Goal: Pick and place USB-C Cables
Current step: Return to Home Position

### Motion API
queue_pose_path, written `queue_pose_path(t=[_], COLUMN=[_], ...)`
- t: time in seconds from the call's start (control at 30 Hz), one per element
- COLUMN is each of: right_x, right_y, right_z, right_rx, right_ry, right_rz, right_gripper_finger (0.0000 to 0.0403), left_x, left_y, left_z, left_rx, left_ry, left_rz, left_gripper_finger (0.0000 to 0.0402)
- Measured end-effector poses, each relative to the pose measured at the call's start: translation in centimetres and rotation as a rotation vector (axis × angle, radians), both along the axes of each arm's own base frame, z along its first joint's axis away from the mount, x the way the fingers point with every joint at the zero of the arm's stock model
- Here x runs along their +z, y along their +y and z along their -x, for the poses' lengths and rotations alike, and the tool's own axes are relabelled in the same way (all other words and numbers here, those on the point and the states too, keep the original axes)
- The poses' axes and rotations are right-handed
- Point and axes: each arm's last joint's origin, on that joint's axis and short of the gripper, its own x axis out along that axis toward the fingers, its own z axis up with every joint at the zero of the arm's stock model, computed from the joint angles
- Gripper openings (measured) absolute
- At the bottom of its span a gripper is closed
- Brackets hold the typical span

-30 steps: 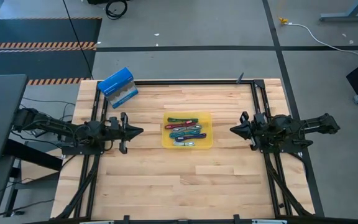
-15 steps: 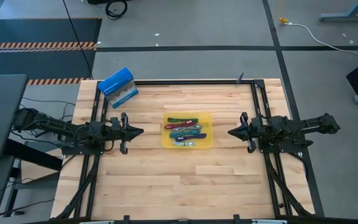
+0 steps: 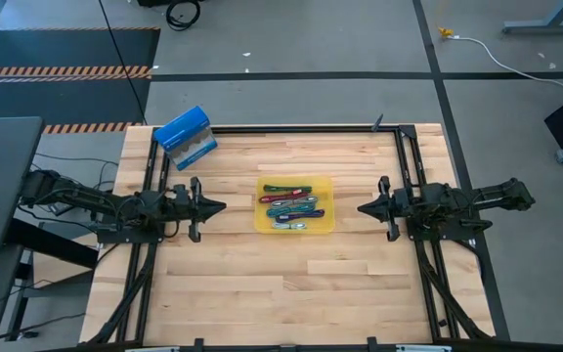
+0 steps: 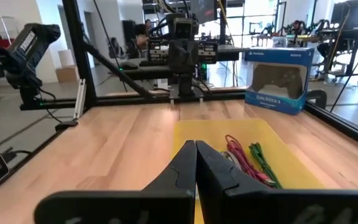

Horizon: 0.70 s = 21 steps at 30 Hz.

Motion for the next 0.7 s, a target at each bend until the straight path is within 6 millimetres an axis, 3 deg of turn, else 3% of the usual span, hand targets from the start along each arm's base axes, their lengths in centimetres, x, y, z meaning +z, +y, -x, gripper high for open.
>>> queue_pose_path(t=[0.7], right_x=[0.00], right_y=[0.00], right_z=[0.00], right_rx=[-0.001], right_ry=[0.000], right_rz=[-0.009], right_gripper_finger=[0.0009], left_x=[-0.03], left_y=[0.00], left_z=[0.01], left_rx=[0.000], left_ry=[0.001], left_rz=[0.000], left_gripper_finger=[0.0025])
